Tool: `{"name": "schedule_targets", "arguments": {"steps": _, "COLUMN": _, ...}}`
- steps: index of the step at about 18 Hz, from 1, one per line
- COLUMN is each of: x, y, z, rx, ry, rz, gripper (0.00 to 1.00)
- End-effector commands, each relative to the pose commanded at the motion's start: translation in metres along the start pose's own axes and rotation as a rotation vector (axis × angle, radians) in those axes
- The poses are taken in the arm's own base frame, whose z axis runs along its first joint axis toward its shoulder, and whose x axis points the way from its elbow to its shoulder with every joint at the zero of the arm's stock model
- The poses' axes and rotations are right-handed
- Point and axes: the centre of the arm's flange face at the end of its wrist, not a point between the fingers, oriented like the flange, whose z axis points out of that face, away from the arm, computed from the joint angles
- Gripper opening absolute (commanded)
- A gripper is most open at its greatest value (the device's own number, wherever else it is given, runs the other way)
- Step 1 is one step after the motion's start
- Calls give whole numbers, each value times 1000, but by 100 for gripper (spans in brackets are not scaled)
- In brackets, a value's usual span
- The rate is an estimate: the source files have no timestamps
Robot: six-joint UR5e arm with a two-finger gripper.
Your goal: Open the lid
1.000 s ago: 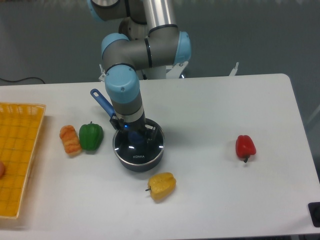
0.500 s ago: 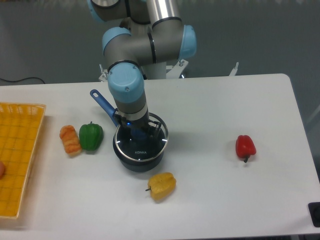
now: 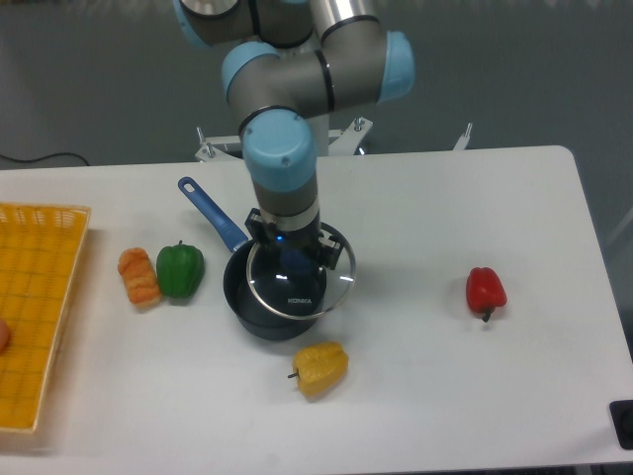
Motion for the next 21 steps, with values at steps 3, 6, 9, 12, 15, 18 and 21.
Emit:
{"name": "schedule_targets", "arguments": {"steps": 3, "x": -11, "y": 3, "z": -6, "rx": 45, "ry": -18, "rz": -2, "gripper": 67}}
{"name": "schedule_targets", "arguments": {"steps": 6, "x": -16, "y": 5, "z": -7, "rx": 53, "ry": -29, "rz": 7, "gripper": 67}}
{"name": "schedule_targets", "arguments": {"steps": 9, "x": -21, "y": 10, "z": -4, "rx": 50, "ry": -26, "rz": 15, "gripper": 67}}
{"name": "schedule_targets", "arguments": {"steps": 12, "x": -24, "y": 11, "z": -5, "rx": 53, "ry": -31, "rz": 10, "gripper": 67}}
{"name": "schedule_targets", "arguments": {"steps": 15, "x": -25, "y": 12, "z": -5, "rx": 53, "ry": -31, "rz": 9, "gripper": 67}}
{"name": "schedule_targets", "arguments": {"steps": 18, "x": -24, "y": 12, "z": -4, "rx": 50, "ry": -28, "rz": 9, "gripper": 67}}
{"name": "schedule_targets", "arguments": {"steps": 21, "x": -24, "y": 12, "z": -4, "rx": 51, "ry": -29, "rz": 9, "gripper": 67}}
